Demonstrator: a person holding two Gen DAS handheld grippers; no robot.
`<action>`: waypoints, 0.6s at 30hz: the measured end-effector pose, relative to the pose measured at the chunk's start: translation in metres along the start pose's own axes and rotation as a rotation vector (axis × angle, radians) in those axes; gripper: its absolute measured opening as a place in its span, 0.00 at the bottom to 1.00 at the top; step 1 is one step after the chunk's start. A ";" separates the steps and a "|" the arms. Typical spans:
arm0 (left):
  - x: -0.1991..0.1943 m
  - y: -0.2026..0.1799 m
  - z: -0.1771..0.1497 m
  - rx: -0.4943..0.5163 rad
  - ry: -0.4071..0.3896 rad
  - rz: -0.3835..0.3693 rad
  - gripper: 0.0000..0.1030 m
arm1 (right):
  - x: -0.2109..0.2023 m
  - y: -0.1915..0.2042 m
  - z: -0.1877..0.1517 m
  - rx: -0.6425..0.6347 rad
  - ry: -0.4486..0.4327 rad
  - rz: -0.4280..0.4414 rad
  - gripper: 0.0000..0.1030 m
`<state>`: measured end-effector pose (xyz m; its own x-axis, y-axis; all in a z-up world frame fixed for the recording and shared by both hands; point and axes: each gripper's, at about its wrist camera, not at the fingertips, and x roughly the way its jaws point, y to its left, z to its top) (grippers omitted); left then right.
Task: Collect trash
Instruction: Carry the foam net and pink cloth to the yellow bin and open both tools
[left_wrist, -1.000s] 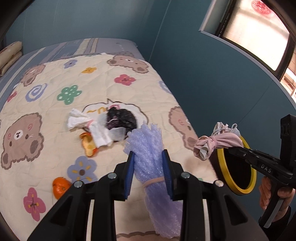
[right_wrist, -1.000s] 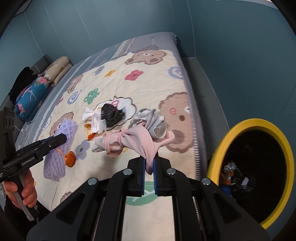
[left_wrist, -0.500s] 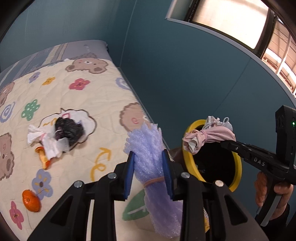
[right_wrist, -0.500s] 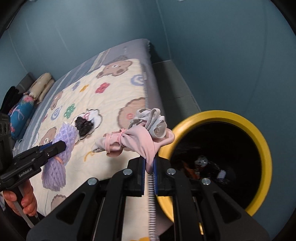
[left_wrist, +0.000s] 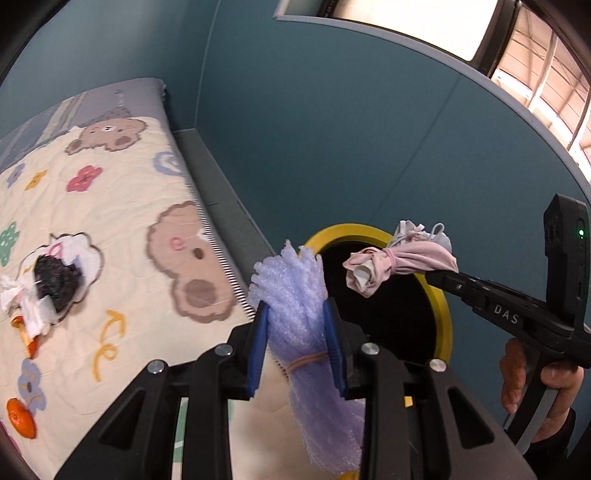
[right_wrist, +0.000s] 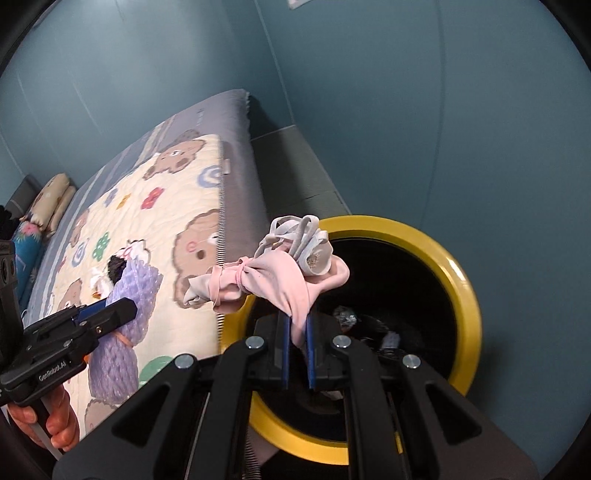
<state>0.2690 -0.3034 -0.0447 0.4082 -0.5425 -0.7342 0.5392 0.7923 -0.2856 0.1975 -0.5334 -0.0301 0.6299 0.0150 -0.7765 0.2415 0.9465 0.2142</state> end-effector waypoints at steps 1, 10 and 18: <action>0.004 -0.004 0.000 0.004 0.004 -0.006 0.27 | 0.000 -0.002 0.000 0.003 -0.001 -0.006 0.07; 0.039 -0.029 -0.002 0.016 0.048 -0.033 0.27 | 0.014 -0.029 -0.003 0.037 0.019 -0.045 0.07; 0.061 -0.034 -0.006 0.015 0.073 -0.040 0.28 | 0.035 -0.041 -0.003 0.062 0.044 -0.057 0.07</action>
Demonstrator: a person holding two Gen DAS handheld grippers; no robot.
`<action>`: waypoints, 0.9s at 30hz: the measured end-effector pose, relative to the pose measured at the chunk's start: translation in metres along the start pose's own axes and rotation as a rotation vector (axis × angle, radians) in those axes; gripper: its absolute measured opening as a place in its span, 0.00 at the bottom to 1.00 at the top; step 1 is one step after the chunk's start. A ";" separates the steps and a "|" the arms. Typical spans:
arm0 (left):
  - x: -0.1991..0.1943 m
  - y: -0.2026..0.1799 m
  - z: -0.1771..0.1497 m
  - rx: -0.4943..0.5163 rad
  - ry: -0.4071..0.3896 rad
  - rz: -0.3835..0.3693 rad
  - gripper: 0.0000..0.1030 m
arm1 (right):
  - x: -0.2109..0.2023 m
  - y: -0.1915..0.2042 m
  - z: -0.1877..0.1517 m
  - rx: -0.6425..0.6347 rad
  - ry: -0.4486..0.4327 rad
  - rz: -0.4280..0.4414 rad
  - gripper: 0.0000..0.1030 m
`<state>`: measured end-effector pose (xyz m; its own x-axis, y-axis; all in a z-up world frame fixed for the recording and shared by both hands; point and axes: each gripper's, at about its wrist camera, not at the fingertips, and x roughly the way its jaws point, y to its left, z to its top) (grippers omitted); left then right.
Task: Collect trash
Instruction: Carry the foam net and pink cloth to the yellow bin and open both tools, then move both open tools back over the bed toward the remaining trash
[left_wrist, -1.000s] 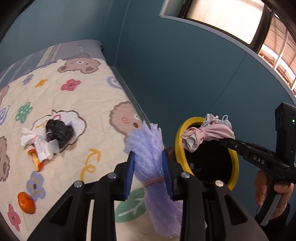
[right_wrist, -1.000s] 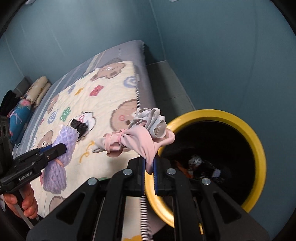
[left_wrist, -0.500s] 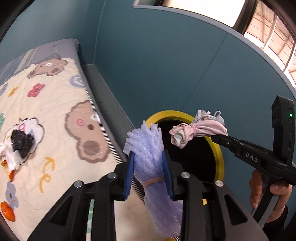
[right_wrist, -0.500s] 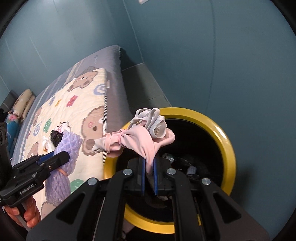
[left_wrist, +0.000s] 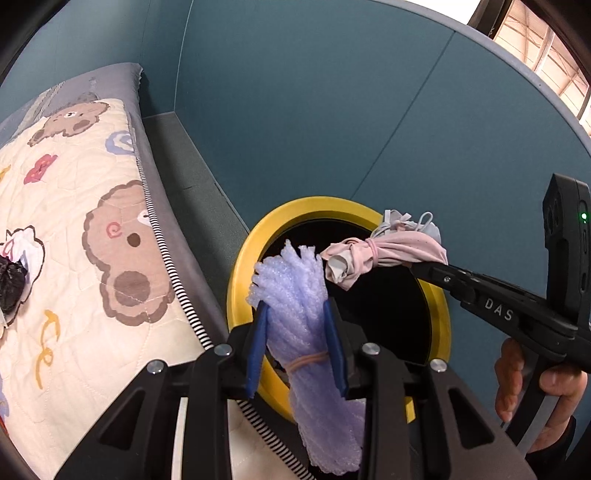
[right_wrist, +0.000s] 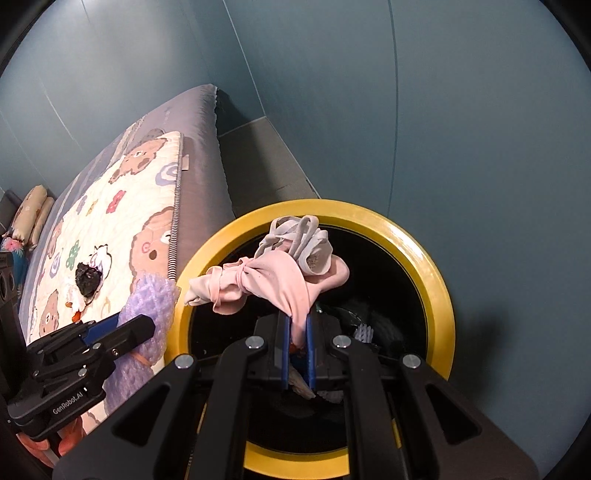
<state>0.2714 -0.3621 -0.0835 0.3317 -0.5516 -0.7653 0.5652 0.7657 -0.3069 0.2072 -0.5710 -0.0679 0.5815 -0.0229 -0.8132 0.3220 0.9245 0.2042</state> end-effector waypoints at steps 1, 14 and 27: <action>0.002 0.000 0.000 -0.003 0.004 0.000 0.28 | 0.002 -0.002 0.000 0.006 0.003 -0.001 0.07; 0.017 -0.003 0.002 -0.002 0.013 -0.017 0.38 | 0.010 -0.014 0.004 0.050 0.014 0.006 0.08; -0.015 0.013 -0.002 -0.028 -0.038 -0.002 0.75 | -0.008 -0.014 0.004 0.071 -0.007 -0.002 0.28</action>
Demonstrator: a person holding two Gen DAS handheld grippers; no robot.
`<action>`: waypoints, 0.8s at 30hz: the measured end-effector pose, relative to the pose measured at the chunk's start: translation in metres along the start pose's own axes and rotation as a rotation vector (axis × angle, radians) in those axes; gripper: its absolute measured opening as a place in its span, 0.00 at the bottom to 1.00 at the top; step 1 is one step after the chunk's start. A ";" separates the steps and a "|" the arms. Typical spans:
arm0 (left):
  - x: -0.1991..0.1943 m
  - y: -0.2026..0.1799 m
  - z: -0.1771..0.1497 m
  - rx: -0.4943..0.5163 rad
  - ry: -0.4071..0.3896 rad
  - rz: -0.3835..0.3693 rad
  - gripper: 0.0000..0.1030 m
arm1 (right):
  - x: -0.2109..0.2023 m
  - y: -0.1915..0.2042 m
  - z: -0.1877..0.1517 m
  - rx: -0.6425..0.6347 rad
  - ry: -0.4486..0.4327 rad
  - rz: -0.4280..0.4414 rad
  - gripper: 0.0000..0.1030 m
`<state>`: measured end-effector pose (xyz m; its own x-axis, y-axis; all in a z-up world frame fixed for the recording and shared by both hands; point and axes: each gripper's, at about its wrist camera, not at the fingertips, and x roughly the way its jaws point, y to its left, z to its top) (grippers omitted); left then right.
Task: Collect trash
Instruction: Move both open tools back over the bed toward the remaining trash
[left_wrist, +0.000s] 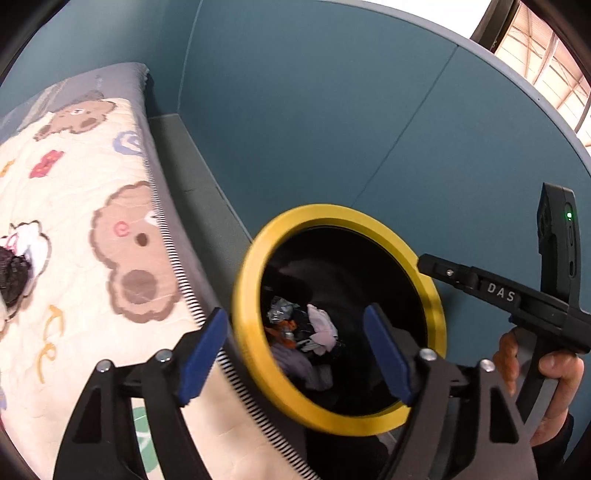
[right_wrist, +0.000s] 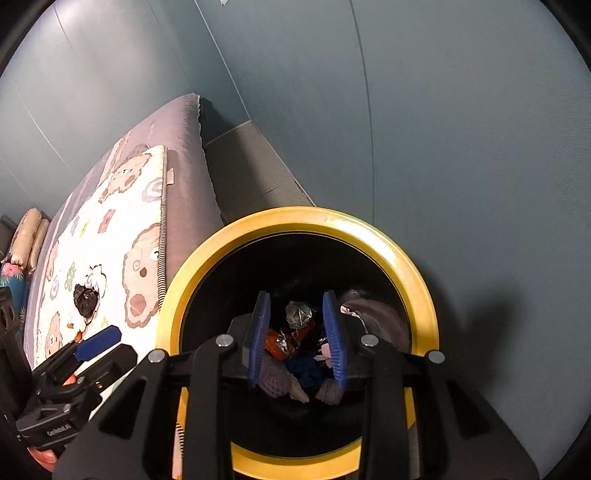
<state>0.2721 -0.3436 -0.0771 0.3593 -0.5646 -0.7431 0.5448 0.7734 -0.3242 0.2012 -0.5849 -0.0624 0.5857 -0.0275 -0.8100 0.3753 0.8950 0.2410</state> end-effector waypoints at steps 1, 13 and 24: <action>-0.005 0.003 -0.003 -0.002 -0.006 0.008 0.76 | 0.000 0.002 -0.001 -0.002 0.001 0.000 0.28; -0.053 0.086 -0.015 -0.113 -0.064 0.131 0.85 | 0.006 0.060 -0.013 -0.079 0.024 0.045 0.54; -0.110 0.160 -0.031 -0.213 -0.115 0.228 0.87 | 0.018 0.146 -0.022 -0.189 0.059 0.120 0.58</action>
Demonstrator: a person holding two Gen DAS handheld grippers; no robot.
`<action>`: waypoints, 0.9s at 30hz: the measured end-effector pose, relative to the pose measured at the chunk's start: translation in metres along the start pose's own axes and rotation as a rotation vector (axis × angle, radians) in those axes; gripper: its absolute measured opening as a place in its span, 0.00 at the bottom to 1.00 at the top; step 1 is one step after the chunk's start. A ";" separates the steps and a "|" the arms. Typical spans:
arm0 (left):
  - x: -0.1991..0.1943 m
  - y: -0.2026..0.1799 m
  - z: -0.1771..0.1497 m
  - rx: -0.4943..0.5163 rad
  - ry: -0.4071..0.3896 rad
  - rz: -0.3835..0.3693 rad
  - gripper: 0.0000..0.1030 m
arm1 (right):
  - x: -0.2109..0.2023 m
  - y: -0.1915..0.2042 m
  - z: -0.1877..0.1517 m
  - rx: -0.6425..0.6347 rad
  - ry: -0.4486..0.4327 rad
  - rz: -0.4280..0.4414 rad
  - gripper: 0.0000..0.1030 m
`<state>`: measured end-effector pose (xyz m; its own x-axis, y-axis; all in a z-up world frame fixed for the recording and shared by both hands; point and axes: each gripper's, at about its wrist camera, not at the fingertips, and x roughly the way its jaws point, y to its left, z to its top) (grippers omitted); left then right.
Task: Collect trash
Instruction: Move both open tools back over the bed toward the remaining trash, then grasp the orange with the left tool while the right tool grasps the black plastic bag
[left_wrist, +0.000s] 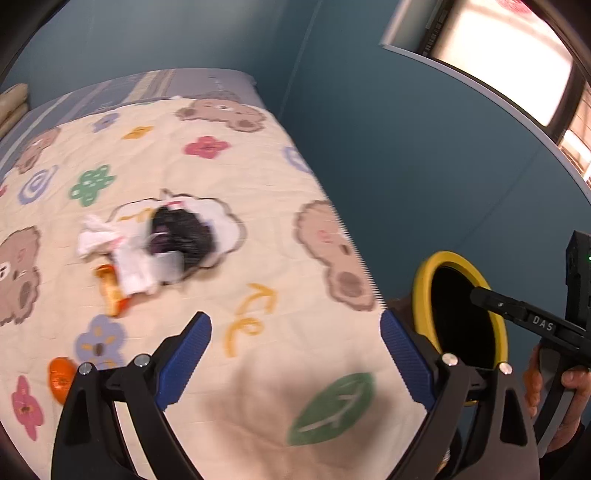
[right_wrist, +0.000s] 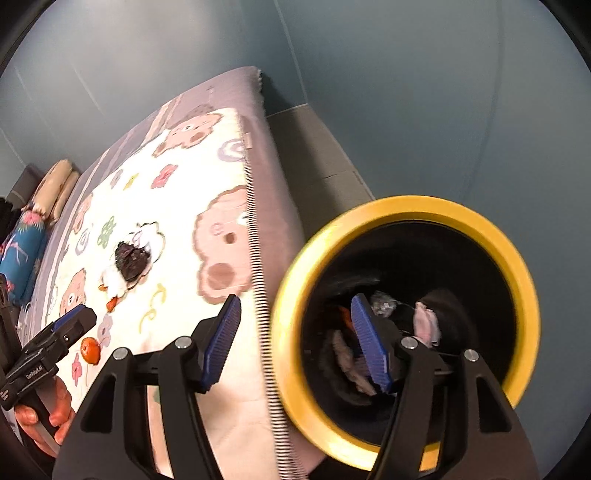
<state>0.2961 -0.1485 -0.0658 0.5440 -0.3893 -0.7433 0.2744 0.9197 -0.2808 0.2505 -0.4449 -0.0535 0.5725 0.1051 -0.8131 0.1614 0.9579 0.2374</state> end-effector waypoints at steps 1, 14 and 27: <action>-0.003 0.009 0.000 -0.008 -0.003 0.013 0.87 | 0.003 0.010 0.001 -0.012 0.003 0.012 0.58; -0.024 0.113 -0.016 -0.087 0.031 0.147 0.87 | 0.035 0.108 0.011 -0.123 0.050 0.097 0.61; -0.031 0.184 -0.037 -0.152 0.072 0.209 0.87 | 0.090 0.190 0.023 -0.203 0.128 0.141 0.61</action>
<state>0.3006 0.0340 -0.1171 0.5166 -0.1909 -0.8347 0.0372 0.9789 -0.2008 0.3509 -0.2597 -0.0699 0.4700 0.2616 -0.8430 -0.0846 0.9640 0.2519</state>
